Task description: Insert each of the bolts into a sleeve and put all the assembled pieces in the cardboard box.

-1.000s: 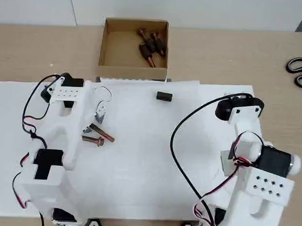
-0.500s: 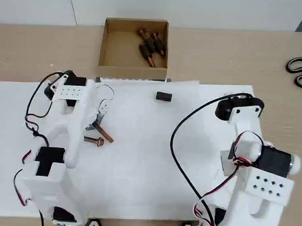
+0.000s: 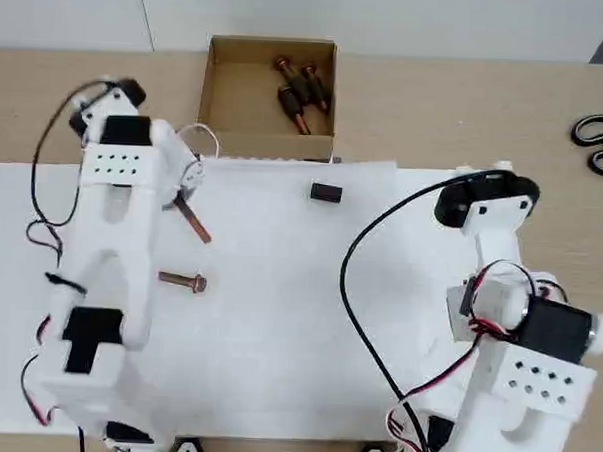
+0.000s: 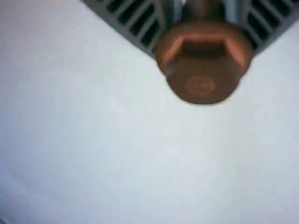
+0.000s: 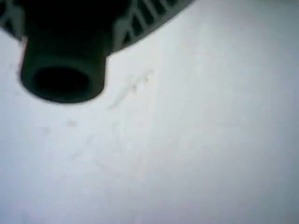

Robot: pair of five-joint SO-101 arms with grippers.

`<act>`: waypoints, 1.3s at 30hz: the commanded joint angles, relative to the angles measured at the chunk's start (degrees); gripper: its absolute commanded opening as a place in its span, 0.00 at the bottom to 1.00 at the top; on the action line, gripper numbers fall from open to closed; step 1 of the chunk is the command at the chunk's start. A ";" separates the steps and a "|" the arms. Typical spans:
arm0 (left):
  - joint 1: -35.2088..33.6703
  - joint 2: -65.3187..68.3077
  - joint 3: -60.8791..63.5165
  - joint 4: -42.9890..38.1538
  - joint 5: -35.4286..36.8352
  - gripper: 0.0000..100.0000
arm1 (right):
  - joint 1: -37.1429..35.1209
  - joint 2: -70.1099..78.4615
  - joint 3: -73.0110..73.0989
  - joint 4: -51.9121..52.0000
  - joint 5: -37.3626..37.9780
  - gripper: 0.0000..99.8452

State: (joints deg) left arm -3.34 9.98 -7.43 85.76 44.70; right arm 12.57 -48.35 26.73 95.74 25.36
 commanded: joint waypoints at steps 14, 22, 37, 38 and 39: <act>-0.26 -26.81 -2.68 9.32 -26.81 0.00 | -10.68 -28.35 4.04 -2.86 2.99 0.00; 0.62 -38.59 6.90 2.11 -31.91 0.00 | -13.23 -46.81 17.85 -12.26 -2.20 0.00; 5.19 -74.55 49.27 -24.79 -31.74 0.00 | -16.40 -53.58 32.79 -22.99 -11.96 0.00; 5.71 -76.57 51.74 -26.73 -30.77 0.00 | -17.98 -53.58 34.02 -24.13 -12.48 0.00; 6.07 -78.59 54.02 -28.48 -29.63 0.00 | -20.00 -53.67 35.08 -25.10 -13.36 0.00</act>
State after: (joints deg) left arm 1.76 -62.20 41.98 63.08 12.97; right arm -3.69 -101.36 60.22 74.73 13.85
